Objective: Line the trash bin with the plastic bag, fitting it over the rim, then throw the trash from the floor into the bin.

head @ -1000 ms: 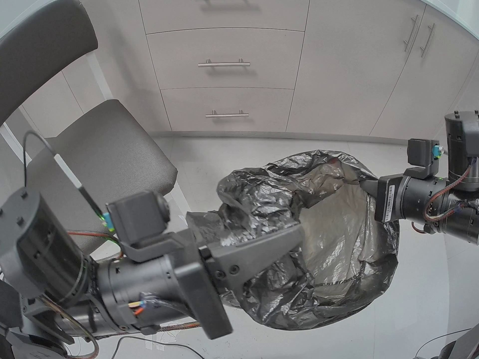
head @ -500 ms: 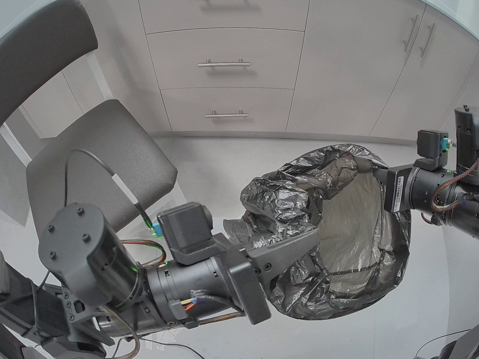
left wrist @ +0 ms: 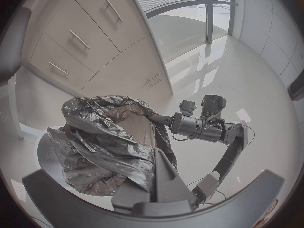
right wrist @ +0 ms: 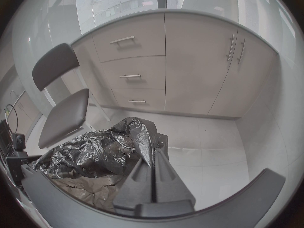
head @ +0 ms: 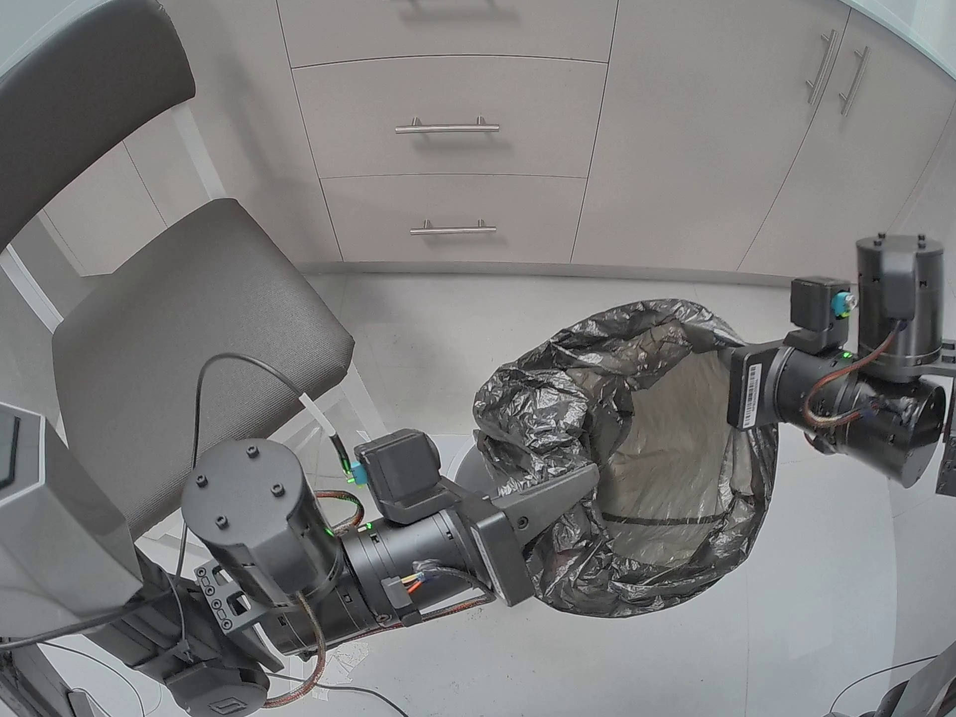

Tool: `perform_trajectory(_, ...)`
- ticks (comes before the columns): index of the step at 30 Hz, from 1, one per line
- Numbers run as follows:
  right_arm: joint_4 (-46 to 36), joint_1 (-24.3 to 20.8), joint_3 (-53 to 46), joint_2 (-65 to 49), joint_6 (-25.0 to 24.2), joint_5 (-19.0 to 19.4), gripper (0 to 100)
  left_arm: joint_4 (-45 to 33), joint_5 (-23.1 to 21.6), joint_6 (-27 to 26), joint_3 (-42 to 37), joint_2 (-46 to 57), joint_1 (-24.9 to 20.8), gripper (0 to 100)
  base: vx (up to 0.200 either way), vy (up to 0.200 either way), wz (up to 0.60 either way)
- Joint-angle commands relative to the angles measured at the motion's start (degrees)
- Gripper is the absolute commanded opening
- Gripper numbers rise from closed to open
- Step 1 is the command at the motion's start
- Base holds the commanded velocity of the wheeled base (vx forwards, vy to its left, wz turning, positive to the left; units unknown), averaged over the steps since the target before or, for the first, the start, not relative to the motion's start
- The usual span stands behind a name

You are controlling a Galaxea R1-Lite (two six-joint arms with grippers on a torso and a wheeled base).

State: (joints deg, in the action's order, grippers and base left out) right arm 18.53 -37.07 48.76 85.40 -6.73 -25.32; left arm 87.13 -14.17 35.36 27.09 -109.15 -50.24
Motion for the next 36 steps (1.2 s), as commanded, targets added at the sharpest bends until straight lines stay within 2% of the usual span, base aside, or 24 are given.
perform_trajectory(1, 6.7, -0.5, -4.8, 6.7, -0.8, 0.0, 0, 0.4, 0.1, -0.1, -1.1, -3.3, 0.9, 0, 0.0, 0.0, 0.0)
perform_trajectory(5, 13.9, -0.4, -7.4, 11.0, -0.8, -0.1, 0, 0.5, -0.1, -0.2, -1.6, -4.7, 2.3, 0, 0.0, 0.0, 0.0)
perform_trajectory(13, 22.7, -0.3, -9.6, 18.8, -1.3, -0.1, 0, 0.7, -0.1, -0.2, -1.7, -10.4, 7.2, 0, 0.0, 0.0, 0.0)
perform_trajectory(21, 38.6, 0.2, -10.1, 28.1, -1.3, -0.9, 0, 0.8, 0.1, -0.8, -1.0, -13.2, 9.6, 0, 0.0, 0.0, 0.0)
perform_trajectory(31, 45.5, 0.5, -9.7, 33.5, -1.4, -2.0, 0, 0.8, 0.3, -5.5, 0.3, -18.3, 11.3, 0, 0.0, 0.0, 0.0)
perform_trajectory(36, 50.6, 1.4, -9.7, 36.3, -1.1, -2.0, 0, 0.8, 0.4, -5.6, 0.9, -19.7, 11.4, 0, 0.0, 0.0, 0.0)
